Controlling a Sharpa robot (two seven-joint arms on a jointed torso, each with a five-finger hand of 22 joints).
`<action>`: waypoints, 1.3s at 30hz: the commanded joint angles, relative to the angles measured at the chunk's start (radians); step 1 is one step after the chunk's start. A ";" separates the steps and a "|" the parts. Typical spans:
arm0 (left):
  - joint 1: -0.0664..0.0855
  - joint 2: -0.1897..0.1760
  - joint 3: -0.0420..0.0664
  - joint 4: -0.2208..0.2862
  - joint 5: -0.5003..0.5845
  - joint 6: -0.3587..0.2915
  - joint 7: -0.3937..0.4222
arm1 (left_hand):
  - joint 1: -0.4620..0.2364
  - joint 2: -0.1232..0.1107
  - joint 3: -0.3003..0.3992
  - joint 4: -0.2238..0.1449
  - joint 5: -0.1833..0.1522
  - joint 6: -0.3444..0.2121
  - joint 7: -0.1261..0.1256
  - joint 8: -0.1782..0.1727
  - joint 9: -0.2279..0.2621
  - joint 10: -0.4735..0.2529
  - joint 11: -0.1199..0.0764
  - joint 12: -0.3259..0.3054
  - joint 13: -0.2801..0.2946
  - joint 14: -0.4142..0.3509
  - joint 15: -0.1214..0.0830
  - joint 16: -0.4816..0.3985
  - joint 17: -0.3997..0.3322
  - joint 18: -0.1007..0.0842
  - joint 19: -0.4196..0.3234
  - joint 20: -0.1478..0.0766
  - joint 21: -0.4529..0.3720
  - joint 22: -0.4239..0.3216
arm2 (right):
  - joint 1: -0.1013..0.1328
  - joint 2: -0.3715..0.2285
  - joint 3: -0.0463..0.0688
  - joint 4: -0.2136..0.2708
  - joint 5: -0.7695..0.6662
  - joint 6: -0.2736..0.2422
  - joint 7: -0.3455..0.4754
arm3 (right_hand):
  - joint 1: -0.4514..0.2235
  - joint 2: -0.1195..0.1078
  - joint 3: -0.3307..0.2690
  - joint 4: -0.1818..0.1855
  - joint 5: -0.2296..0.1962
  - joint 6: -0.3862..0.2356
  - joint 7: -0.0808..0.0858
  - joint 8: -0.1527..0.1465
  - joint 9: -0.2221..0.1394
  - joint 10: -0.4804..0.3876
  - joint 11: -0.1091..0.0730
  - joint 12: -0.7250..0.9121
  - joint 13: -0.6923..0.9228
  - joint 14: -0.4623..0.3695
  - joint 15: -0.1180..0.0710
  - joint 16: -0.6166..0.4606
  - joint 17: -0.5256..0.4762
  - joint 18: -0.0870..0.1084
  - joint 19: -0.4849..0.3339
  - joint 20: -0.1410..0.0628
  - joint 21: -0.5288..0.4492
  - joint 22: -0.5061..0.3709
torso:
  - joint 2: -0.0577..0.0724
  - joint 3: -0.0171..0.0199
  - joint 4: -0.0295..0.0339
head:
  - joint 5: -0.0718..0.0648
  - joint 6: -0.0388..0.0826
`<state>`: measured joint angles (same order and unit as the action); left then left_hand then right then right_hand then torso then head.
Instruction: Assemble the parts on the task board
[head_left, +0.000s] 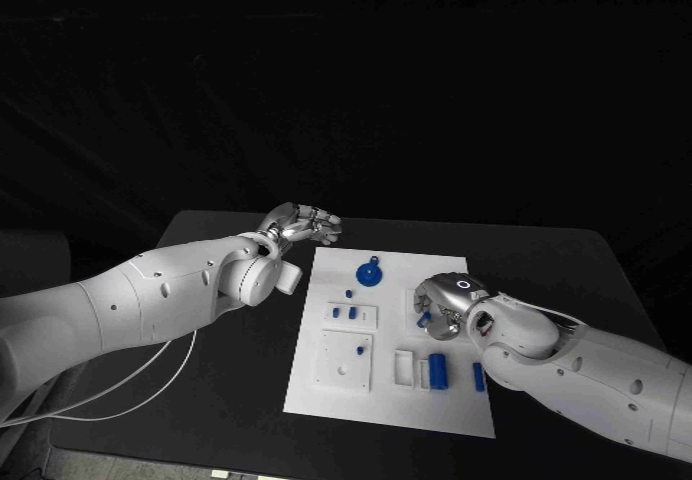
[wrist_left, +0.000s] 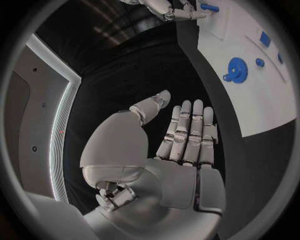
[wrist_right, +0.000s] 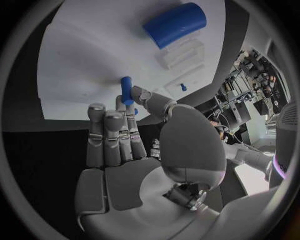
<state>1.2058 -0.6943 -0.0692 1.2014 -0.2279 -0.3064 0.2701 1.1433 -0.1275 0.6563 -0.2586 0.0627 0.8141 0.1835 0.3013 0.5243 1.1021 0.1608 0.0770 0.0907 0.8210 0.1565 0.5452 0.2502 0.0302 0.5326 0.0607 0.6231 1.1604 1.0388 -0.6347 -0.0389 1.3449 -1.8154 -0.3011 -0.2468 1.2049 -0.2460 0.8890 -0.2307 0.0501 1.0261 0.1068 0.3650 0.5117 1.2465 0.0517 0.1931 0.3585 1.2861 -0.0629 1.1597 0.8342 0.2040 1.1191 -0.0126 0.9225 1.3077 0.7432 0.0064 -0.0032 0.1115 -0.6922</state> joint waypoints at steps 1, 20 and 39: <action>0.001 0.003 0.001 0.001 -0.002 0.012 0.007 | 0.001 -0.003 -0.006 0.001 -0.002 -0.008 -0.002 0.006 -0.001 -0.007 0.002 -0.003 -0.001 -0.003 0.005 -0.006 0.001 0.012 -0.004 0.000 -0.003 0.002 | 0.000 -0.005 0.000 0.021 -0.021 -0.035 -0.017 | 0.020 0.009 0.009 -0.003 -0.001 0.011 -0.002 0.009 0.004 0.040 -0.019 0.015 0.021 -0.004 -0.015 0.003 0.000 0.058 0.009 -0.007 0.006 0.020 | 0.000 0.0001 0.0002 | 0.001 -0.001; 0.001 0.003 0.001 -0.001 -0.002 0.010 0.007 | 0.001 -0.002 -0.006 0.002 -0.002 -0.009 -0.002 0.006 -0.002 -0.008 0.002 -0.003 -0.002 -0.003 0.005 -0.008 0.003 0.012 -0.005 0.000 -0.004 0.002 | 0.008 -0.044 0.027 0.164 -0.036 -0.041 -0.038 | 0.018 0.019 0.002 -0.007 -0.001 0.022 -0.008 0.016 0.018 0.053 -0.027 0.029 0.045 0.009 -0.023 0.002 -0.001 0.058 0.023 -0.014 0.015 0.019 | -0.001 -0.0014 -0.0008 | 0.015 -0.005; 0.001 0.022 0.001 -0.012 -0.002 0.009 0.005 | 0.002 -0.002 -0.005 0.001 -0.002 -0.009 -0.001 0.006 -0.002 -0.009 0.003 -0.003 -0.002 -0.003 0.005 -0.009 0.004 0.012 -0.005 0.000 -0.005 0.003 | 0.010 0.118 -0.038 0.178 -0.111 0.004 -0.030 | 0.017 0.020 0.000 -0.008 -0.001 0.021 -0.008 0.016 0.020 0.052 -0.027 0.029 0.048 0.009 -0.024 0.001 -0.002 0.058 0.023 -0.015 0.015 0.019 | -0.001 -0.0030 0.0007 | 0.062 -0.019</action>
<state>1.2059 -0.6761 -0.0691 1.1889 -0.2280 -0.3063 0.2690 1.1433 -0.1275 0.6564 -0.2587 0.0627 0.8109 0.1803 0.3013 0.5235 1.0985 0.1644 0.0770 0.0900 0.8211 0.1565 0.5413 0.2526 0.0302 0.5326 0.0606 0.6232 1.1618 1.0490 -0.5226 -0.0764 1.5233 -1.8868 -0.3233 -0.2797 1.2219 -0.2318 0.8939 -0.2391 0.0424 1.0409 0.0998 0.3766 0.5305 1.2476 0.0506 0.1977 0.3579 1.2939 -0.0798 1.1597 0.8343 0.2033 1.1361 -0.0262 0.9341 1.3077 0.7421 0.0043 -0.0025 0.1658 -0.7087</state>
